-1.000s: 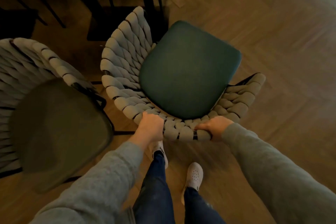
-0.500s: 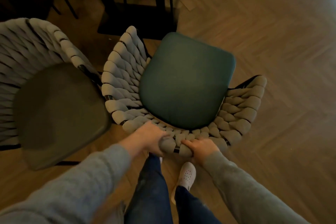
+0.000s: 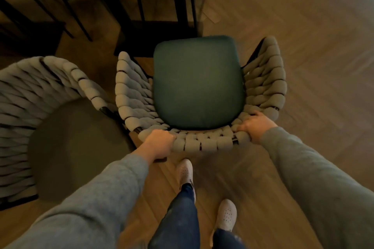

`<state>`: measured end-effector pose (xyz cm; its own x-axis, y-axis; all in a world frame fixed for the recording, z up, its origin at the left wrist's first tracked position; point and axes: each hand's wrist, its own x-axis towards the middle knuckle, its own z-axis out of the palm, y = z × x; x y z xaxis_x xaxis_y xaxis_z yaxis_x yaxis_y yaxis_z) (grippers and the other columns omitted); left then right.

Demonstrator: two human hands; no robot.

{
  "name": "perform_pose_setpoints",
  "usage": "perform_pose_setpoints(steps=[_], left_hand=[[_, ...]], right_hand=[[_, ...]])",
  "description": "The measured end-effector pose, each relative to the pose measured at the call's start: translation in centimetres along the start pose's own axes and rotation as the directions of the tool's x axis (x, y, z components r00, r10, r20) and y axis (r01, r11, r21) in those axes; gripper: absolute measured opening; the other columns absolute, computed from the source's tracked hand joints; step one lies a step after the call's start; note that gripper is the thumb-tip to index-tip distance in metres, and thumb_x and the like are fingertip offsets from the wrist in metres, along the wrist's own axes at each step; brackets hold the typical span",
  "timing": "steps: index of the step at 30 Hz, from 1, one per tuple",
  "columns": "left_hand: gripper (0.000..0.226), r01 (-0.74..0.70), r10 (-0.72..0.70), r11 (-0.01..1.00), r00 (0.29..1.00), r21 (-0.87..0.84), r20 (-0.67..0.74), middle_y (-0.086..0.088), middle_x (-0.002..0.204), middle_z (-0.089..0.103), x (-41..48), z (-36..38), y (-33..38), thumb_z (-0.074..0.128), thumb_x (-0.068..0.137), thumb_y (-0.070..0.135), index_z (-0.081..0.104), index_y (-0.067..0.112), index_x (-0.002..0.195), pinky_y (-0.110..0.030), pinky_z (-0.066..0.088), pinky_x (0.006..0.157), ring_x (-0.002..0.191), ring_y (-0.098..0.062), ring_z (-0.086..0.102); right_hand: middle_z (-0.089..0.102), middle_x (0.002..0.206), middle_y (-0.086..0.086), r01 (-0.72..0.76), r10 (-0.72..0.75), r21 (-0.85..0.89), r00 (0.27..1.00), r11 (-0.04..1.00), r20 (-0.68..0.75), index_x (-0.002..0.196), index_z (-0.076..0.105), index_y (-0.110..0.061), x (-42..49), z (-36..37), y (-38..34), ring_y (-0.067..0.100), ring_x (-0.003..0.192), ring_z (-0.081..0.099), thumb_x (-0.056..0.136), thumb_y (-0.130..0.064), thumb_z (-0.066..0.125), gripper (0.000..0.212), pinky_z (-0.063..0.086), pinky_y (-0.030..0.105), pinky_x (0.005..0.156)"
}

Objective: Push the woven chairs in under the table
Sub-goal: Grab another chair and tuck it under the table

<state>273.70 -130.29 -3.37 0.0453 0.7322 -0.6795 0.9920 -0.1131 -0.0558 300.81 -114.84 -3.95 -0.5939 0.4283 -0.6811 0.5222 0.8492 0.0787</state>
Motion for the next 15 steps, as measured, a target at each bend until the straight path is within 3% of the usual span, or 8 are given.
perform_pose_setpoints(steps=[5, 15], left_hand=[[0.027, 0.019, -0.021, 0.99, 1.0, -0.14, -0.011, -0.004, 0.114, 0.065, 2.5, -2.1, -2.6, 0.057, 0.089, 0.029, 0.059, 0.02, 0.114, -0.036, 0.05, 0.088, 0.105, -0.024, 0.061], [0.029, -0.063, 0.059, 0.967, 0.998, -0.246, -0.023, -0.003, 0.108, 0.065, 6.7, -4.1, -8.3, 0.059, 0.088, 0.02, 0.06, 0.02, 0.117, -0.036, 0.051, 0.09, 0.099, -0.021, 0.06]], right_hand=[[0.051, 0.138, -0.01, -0.104, 0.102, -0.109, 0.994, 0.989, -0.025, 0.125, 0.059, -0.037, 4.5, -4.2, 2.7, 0.02, 0.135, 0.039, 0.092, -0.034, 0.056, 0.033, 0.015, 0.046, 0.118], [0.055, 0.128, -0.011, -0.121, 0.122, -0.151, 0.993, 0.981, -0.002, 0.12, 0.061, -0.039, 9.8, -8.2, 4.5, 0.019, 0.123, 0.049, 0.088, -0.038, 0.061, 0.032, 0.028, 0.041, 0.112]])
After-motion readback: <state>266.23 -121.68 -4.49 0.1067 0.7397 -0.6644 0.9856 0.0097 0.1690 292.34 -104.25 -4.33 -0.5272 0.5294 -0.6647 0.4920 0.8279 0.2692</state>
